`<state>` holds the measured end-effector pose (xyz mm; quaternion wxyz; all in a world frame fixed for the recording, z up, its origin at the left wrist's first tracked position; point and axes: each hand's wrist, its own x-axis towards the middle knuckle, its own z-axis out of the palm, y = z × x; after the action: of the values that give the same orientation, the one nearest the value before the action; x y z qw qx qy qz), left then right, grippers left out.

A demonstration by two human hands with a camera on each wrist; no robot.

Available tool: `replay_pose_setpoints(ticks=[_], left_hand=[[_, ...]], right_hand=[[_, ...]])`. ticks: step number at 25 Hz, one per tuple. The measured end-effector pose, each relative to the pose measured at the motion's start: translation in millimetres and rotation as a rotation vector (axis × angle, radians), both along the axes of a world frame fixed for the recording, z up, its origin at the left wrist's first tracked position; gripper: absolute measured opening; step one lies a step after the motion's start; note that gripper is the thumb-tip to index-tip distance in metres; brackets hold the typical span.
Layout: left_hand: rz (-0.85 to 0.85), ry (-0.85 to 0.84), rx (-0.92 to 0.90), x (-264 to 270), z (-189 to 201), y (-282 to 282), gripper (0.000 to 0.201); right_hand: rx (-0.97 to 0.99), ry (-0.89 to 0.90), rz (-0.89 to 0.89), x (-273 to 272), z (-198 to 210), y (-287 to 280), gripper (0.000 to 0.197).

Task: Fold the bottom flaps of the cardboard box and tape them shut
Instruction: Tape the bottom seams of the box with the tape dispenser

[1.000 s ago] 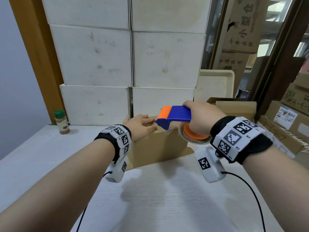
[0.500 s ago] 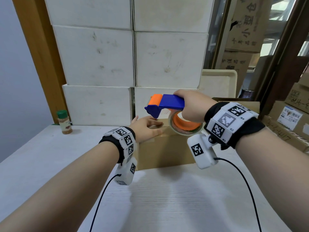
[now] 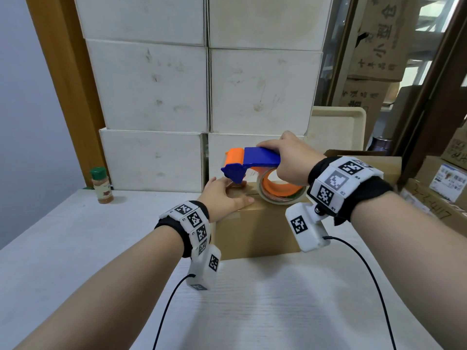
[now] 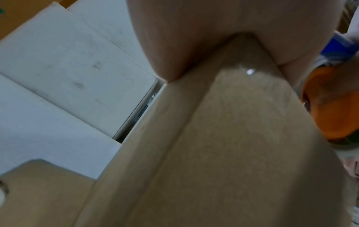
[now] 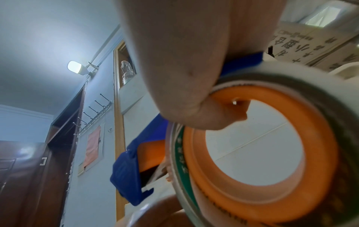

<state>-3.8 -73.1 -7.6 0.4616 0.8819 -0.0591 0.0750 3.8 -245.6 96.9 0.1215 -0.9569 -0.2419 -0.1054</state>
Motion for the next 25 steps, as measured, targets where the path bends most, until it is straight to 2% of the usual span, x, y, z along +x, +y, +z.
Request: replay_pose_setpoints(ticks=[4,12,14,15,19,22,24,25], left_hand=[[0.027,-0.059,-0.181,-4.4,-2.1,-1.3,0.045],[0.037,0.049,-0.664,-8.3,14.1,4.8,0.024],[0.019,0.075,-0.824,-7.3,14.0,5.8,0.033],[0.049,0.080,-0.846,-5.5,13.2,6.1,0.039],[0.137,0.063,-0.751,-0.4,11.6,5.0,0.035],[0.185,0.072,-0.527,0.0,17.1,3.0,0.018],[0.234,0.076,-0.402,1.1,19.3,1.8,0.020],[0.257,0.054,-0.405,0.3,20.2,0.6,0.024]], right_hand=[[0.031,0.003,-0.007,4.4,-2.8,-1.5,0.063],[0.056,0.022,-0.015,6.6,-7.3,-3.3,0.064],[0.050,0.020,0.000,6.2,-7.2,-2.2,0.064],[0.047,0.019,0.006,5.9,-7.2,-1.5,0.064],[0.051,0.014,0.009,4.8,-8.0,-0.8,0.064],[0.061,0.011,0.009,5.5,-8.7,-2.1,0.064],[0.057,0.010,0.010,6.0,-8.4,-2.0,0.063],[0.050,0.011,0.010,6.0,-8.1,-1.6,0.063]])
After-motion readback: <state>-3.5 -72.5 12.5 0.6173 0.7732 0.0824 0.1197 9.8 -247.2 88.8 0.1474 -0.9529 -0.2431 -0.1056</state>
